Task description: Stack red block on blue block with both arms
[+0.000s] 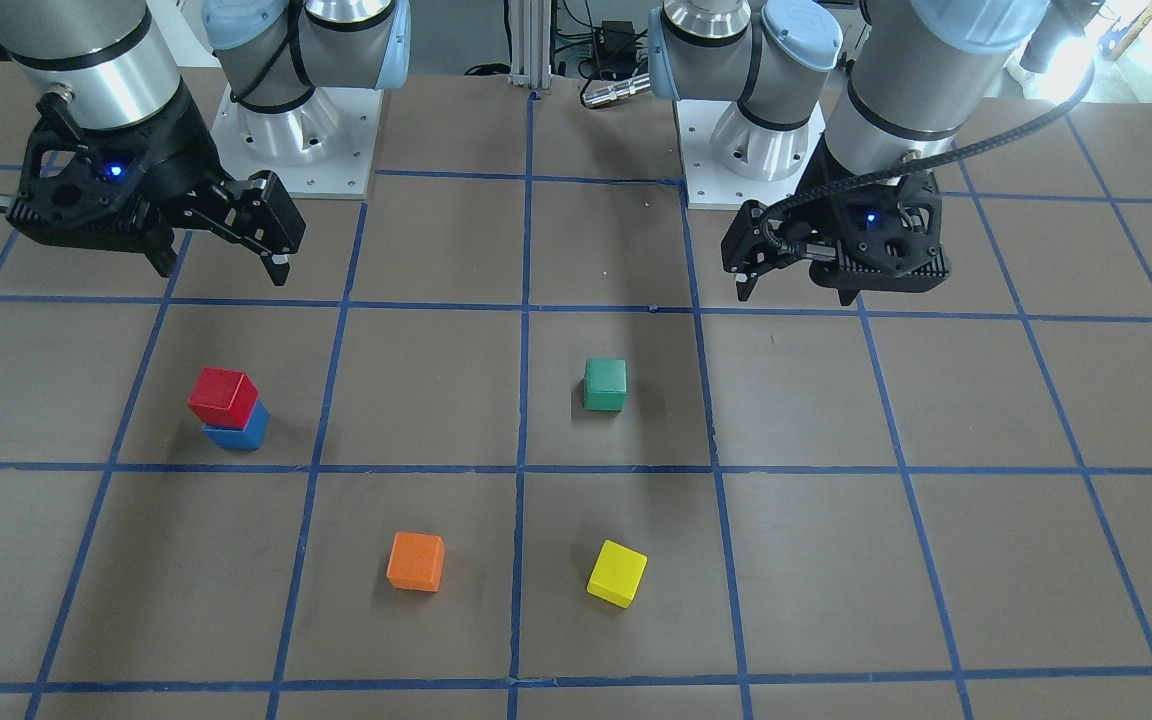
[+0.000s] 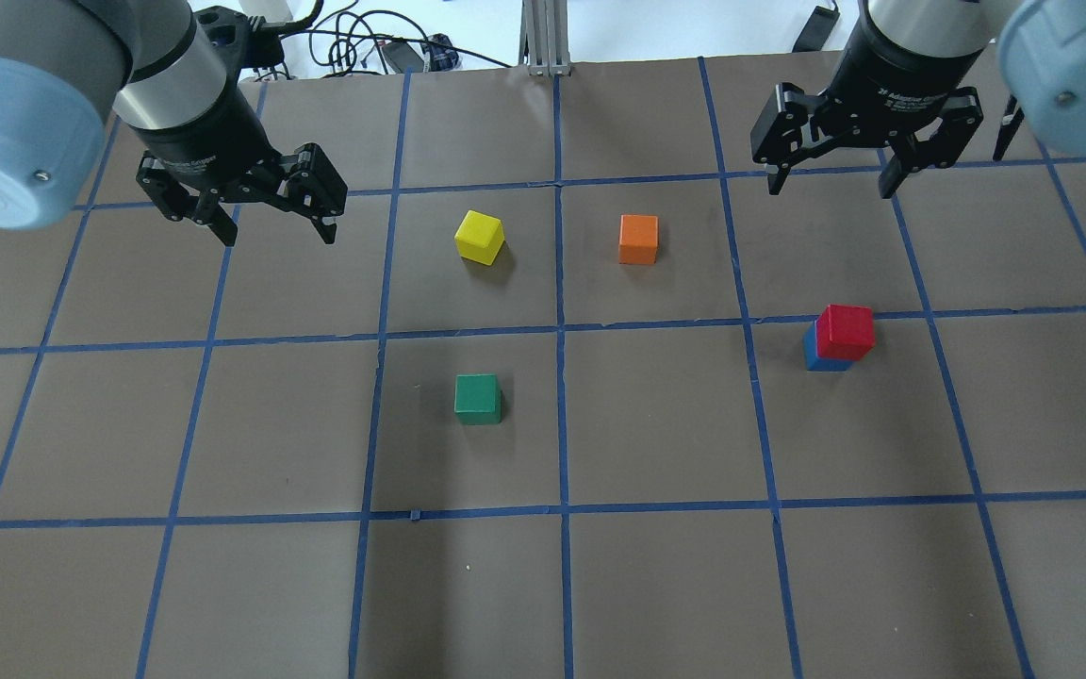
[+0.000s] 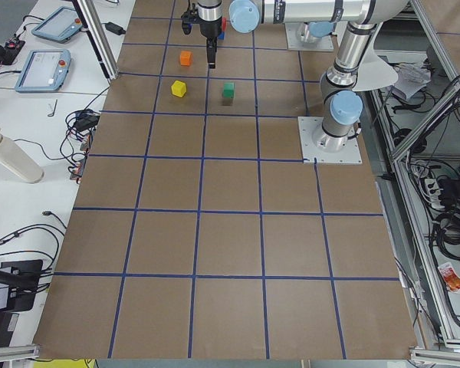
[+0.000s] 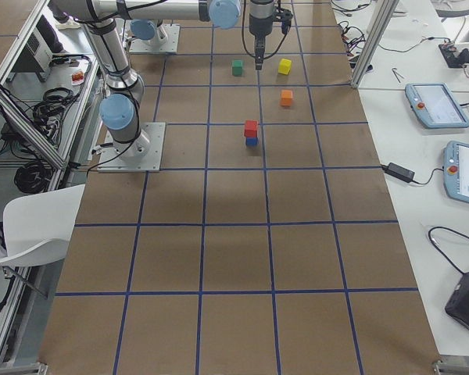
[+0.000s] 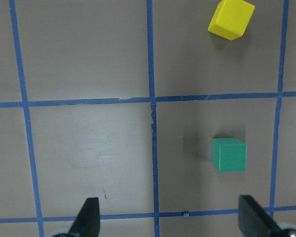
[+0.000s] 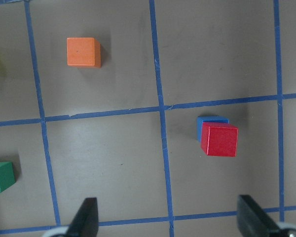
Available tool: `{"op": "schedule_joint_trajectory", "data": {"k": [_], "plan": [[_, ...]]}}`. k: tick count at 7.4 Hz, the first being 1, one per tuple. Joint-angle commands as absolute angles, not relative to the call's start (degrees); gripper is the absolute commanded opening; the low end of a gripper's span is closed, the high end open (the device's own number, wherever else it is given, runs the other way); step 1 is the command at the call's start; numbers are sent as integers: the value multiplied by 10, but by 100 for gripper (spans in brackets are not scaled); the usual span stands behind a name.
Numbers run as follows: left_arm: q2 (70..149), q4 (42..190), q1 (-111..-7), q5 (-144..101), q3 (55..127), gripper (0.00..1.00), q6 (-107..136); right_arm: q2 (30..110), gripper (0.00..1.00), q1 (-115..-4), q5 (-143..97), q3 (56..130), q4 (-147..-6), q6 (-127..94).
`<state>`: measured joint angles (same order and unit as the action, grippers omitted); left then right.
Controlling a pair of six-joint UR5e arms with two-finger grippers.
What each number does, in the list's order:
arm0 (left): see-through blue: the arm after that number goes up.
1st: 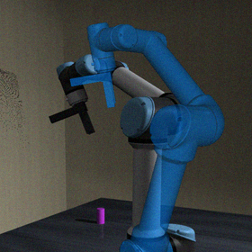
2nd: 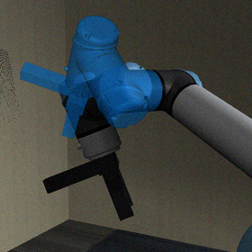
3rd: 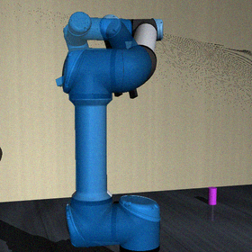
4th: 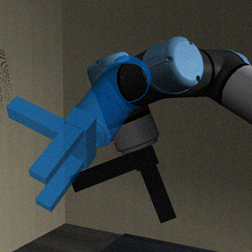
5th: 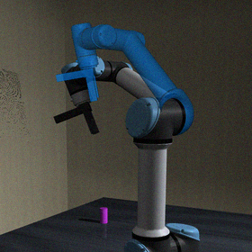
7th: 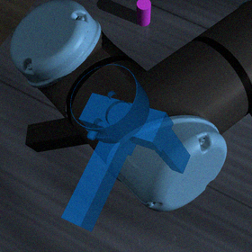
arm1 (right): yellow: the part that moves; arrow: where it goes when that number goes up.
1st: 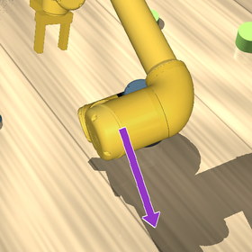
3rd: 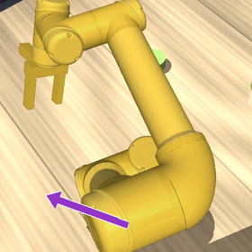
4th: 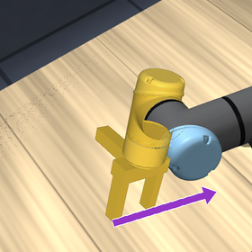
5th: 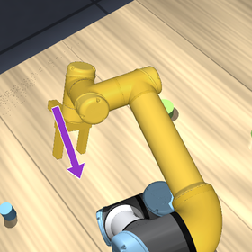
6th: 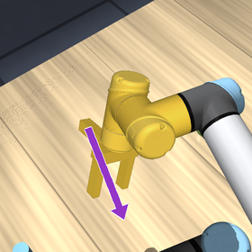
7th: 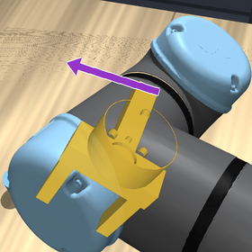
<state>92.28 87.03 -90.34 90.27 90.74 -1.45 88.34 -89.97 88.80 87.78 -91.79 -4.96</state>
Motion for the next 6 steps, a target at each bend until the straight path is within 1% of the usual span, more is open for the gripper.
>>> {"op": "schedule_joint_trajectory", "data": {"k": [1, 4, 6], "plan": [[927, 867, -909, 909, 911, 100, -11, 879, 100, -901, 882, 875, -920, -57], [925, 868, -911, 904, 911, 100, -10, 875, 100, -901, 886, 879, -933, -55], [931, 860, -916, 902, 930, 100, -9, 874, 100, -900, 888, 880, -933, -59]]}}
